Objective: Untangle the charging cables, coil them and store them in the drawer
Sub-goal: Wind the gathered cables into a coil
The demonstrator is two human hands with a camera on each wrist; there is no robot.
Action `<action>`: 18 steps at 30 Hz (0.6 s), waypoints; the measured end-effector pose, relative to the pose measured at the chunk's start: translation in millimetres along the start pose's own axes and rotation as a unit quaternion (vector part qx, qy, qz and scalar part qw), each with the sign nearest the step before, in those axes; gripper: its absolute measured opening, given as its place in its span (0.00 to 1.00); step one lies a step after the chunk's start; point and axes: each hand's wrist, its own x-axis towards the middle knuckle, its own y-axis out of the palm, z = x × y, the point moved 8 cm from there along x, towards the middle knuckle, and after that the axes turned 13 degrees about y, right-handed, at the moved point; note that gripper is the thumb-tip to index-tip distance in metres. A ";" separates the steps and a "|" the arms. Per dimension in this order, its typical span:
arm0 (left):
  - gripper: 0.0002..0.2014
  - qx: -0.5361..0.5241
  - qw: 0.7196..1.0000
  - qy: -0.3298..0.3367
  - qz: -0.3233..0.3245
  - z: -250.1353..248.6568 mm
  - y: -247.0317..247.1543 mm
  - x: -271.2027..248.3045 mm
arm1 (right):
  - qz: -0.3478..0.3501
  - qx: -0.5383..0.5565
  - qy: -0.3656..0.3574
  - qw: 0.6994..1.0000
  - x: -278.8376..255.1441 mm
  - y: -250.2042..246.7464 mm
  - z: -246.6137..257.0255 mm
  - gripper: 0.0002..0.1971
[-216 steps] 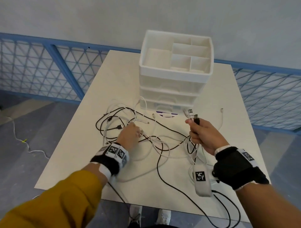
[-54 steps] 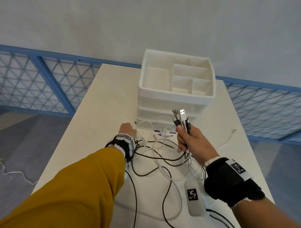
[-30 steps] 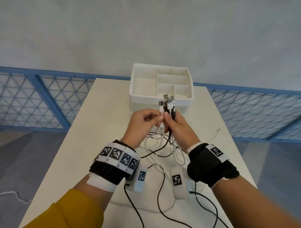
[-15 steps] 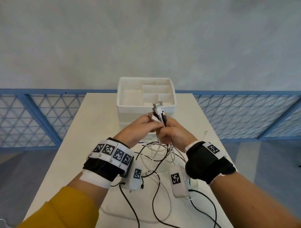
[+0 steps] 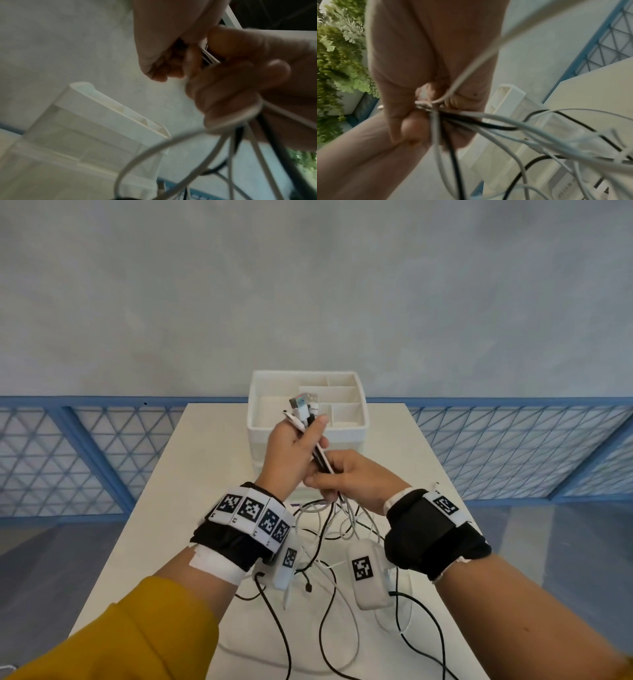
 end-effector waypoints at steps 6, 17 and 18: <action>0.18 -0.009 0.988 -0.007 -0.156 7.4 -55.8 3.3 | -0.011 -0.137 -0.008 0.990 0.5 -4.5 4.3 0.07; 0.18 0.291 0.936 -0.105 0.169 -20.3 -84.3 -25.6 | -0.135 -0.326 -0.037 0.935 9.0 -27.7 23.9 0.12; 0.17 0.326 0.936 -0.041 0.125 -35.7 -84.6 -19.7 | -0.124 -0.336 -0.036 0.933 9.9 -22.7 24.7 0.14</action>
